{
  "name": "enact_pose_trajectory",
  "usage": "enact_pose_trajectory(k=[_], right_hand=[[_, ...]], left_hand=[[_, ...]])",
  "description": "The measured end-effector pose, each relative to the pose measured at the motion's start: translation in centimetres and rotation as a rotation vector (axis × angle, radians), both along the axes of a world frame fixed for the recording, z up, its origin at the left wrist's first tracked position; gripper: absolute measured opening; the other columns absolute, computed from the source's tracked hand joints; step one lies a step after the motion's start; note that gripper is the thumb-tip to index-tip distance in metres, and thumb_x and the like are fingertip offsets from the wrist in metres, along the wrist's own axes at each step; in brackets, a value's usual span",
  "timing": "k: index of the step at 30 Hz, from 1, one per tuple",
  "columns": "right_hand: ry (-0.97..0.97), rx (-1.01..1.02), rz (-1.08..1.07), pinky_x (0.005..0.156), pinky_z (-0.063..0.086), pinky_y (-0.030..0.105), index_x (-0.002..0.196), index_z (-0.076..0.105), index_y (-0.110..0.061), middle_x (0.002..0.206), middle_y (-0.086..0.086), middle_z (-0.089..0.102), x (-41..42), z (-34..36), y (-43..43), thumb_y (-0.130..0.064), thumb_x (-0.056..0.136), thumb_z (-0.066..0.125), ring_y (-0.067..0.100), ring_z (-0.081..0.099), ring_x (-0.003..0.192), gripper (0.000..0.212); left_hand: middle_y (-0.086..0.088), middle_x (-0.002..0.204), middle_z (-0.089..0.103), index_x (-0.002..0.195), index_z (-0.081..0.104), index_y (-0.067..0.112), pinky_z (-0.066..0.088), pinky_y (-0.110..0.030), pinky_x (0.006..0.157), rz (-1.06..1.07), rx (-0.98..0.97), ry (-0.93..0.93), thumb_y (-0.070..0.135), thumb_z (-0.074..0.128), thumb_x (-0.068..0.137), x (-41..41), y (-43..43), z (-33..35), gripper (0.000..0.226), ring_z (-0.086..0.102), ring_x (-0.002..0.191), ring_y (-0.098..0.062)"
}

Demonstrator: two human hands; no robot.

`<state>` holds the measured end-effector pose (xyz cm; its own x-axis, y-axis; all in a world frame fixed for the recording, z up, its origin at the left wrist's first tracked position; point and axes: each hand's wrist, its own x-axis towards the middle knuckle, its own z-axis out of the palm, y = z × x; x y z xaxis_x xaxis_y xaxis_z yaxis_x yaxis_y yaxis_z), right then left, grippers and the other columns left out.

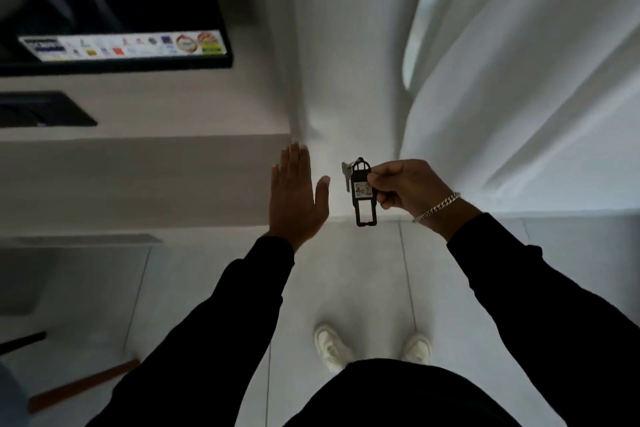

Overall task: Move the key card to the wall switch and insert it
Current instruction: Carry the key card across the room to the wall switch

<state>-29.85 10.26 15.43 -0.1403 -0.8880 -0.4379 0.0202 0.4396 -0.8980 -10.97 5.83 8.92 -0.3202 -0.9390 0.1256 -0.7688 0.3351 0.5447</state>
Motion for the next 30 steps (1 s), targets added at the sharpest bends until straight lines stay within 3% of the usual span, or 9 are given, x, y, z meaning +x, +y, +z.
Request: enact_pose_trajectory(k=[10,17,20,25,30], right_hand=[[-0.01,-0.144,-0.134,0.043,0.045,0.023,0.079,0.069,0.0,0.059,0.01,0.065,-12.3,7.7,11.9,-0.001,0.084,0.064,0.017,0.053,0.045,0.008],[0.066,-0.217,-0.205,0.04,0.046,0.021,0.088,0.068,0.01,0.059,0.013,0.063,-23.3,10.8,19.8,0.001,0.082,0.065,0.017,0.054,0.045,0.012],[0.075,-0.254,-0.228,0.039,0.048,0.021,0.076,0.07,0.002,0.053,0.009,0.065,-28.6,11.5,23.3,0.001,0.081,0.066,0.015,0.056,0.042,0.007],[0.09,-0.261,-0.243,0.044,0.051,0.021,0.078,0.07,-0.001,0.067,0.014,0.066,-37.3,13.0,28.2,-0.001,0.083,0.066,0.015,0.058,0.048,0.007],[0.114,-0.308,-0.278,0.046,0.051,0.02,0.076,0.07,-0.005,0.068,0.013,0.066,-46.3,13.6,30.5,-0.001,0.085,0.064,0.013,0.058,0.049,0.011]], left_hand=[[-0.017,0.168,0.011,0.156,0.015,0.002,0.006,-0.051,0.128,-0.284,-0.211,0.201,0.037,0.032,0.1,-16.1,4.4,6.8,0.068,0.002,0.157,-0.032],[-0.024,0.165,0.015,0.154,0.022,-0.003,0.012,-0.057,0.126,-0.476,-0.424,0.093,0.041,0.027,0.099,-28.2,8.6,11.4,0.07,0.008,0.155,-0.039],[-0.021,0.167,0.013,0.155,0.02,-0.001,0.01,-0.055,0.126,-0.495,-0.472,0.112,0.041,0.028,0.1,-33.7,10.8,13.0,0.069,0.006,0.156,-0.036],[-0.022,0.165,0.016,0.154,0.023,-0.002,0.019,-0.06,0.125,-0.572,-0.523,0.106,0.041,0.029,0.099,-42.0,14.9,14.4,0.07,0.009,0.155,-0.038],[-0.019,0.167,0.015,0.155,0.02,0.0,0.015,-0.057,0.127,-0.642,-0.536,0.172,0.041,0.031,0.099,-51.1,16.4,15.4,0.069,0.006,0.156,-0.033]])
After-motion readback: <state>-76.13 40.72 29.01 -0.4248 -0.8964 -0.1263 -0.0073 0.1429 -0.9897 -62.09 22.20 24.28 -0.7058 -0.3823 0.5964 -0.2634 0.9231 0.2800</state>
